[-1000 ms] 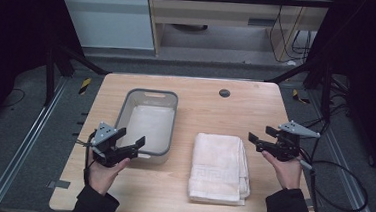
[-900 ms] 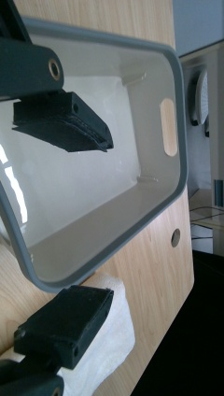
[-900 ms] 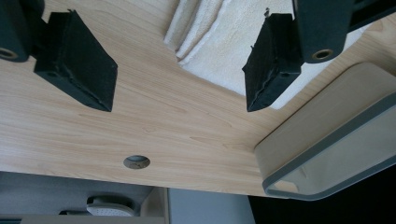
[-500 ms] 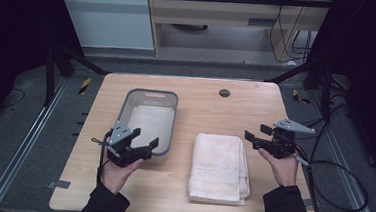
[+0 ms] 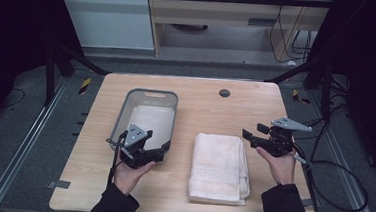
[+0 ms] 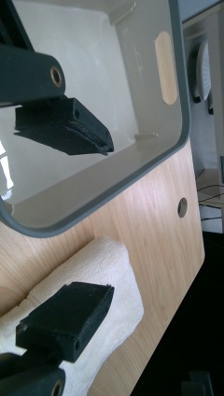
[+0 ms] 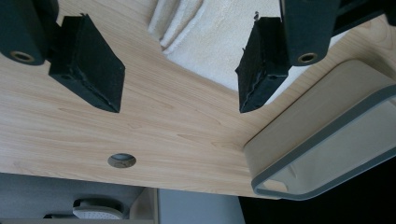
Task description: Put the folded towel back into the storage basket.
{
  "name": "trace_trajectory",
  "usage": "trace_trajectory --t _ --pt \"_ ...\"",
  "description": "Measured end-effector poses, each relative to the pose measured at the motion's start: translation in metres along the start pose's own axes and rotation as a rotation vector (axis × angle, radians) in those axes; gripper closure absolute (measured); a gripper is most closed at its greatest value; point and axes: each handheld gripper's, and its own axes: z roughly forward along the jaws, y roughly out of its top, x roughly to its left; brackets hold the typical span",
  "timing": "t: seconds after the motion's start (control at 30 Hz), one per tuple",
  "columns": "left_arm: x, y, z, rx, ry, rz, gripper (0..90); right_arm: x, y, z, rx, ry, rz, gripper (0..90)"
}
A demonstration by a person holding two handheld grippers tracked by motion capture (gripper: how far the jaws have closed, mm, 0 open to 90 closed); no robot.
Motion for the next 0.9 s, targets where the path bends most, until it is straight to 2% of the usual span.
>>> trace_trajectory --t 0.53,0.9 --pt "-0.027 -0.003 0.017 0.017 -0.054 0.035 26.4 0.003 -0.001 0.008 0.006 0.011 -0.011 32.2" --pt "-0.047 -0.01 0.028 0.048 -0.098 0.07 27.9 0.006 -0.007 0.014 0.027 0.014 -0.017 32.6"
